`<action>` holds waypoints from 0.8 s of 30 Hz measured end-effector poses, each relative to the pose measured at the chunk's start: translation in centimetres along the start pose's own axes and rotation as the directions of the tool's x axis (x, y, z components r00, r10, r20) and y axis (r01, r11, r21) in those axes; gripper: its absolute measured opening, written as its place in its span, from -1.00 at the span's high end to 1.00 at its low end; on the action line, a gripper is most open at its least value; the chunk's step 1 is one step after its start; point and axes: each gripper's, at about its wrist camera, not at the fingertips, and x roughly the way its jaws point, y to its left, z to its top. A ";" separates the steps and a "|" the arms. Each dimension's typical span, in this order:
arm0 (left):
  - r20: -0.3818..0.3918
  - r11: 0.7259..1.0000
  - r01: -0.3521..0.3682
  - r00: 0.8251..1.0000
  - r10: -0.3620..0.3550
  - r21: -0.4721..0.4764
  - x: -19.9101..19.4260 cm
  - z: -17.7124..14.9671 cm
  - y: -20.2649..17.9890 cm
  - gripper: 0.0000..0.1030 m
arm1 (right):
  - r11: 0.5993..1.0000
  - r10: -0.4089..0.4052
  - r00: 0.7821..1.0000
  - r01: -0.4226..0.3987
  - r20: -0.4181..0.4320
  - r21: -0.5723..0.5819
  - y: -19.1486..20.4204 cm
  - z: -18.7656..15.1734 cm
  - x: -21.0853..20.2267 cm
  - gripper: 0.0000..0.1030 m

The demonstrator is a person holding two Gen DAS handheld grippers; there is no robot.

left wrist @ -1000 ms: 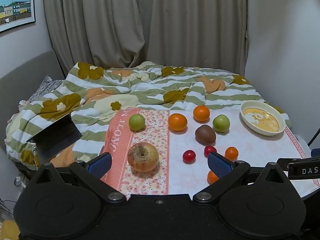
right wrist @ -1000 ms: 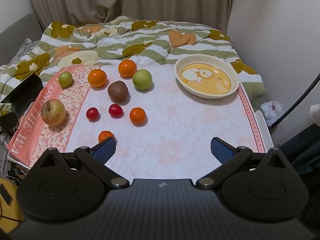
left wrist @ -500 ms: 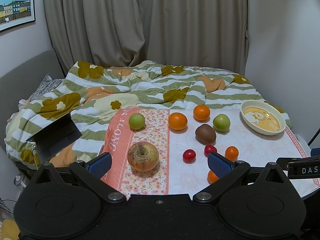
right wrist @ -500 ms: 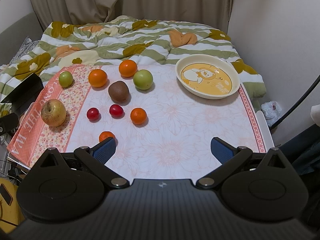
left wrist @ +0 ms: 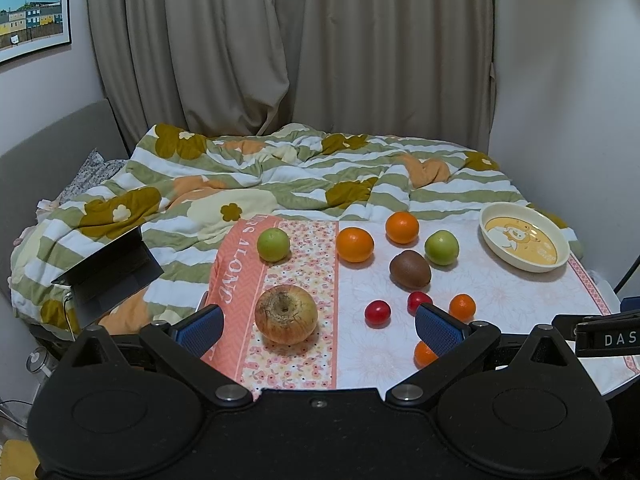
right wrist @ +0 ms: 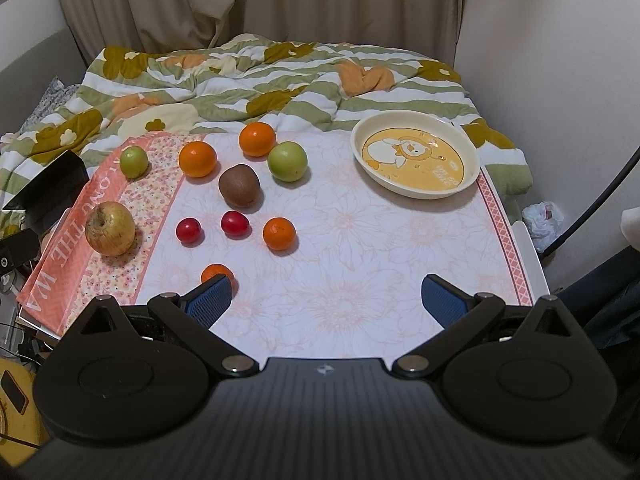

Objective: Organize fruits

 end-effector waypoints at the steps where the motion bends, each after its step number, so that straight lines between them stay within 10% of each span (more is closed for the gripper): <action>1: -0.001 1.000 0.000 1.000 0.000 0.000 0.0 0.0 0.0 -1.00 | 1.000 -0.001 1.000 0.001 0.000 0.000 0.0 0.0 0.0 -1.00; 24: 0.000 1.000 0.001 1.000 -0.001 -0.001 0.0 0.0 0.0 -1.00 | 1.000 0.003 1.000 -0.003 0.002 0.006 -0.3 0.0 -0.3 -1.00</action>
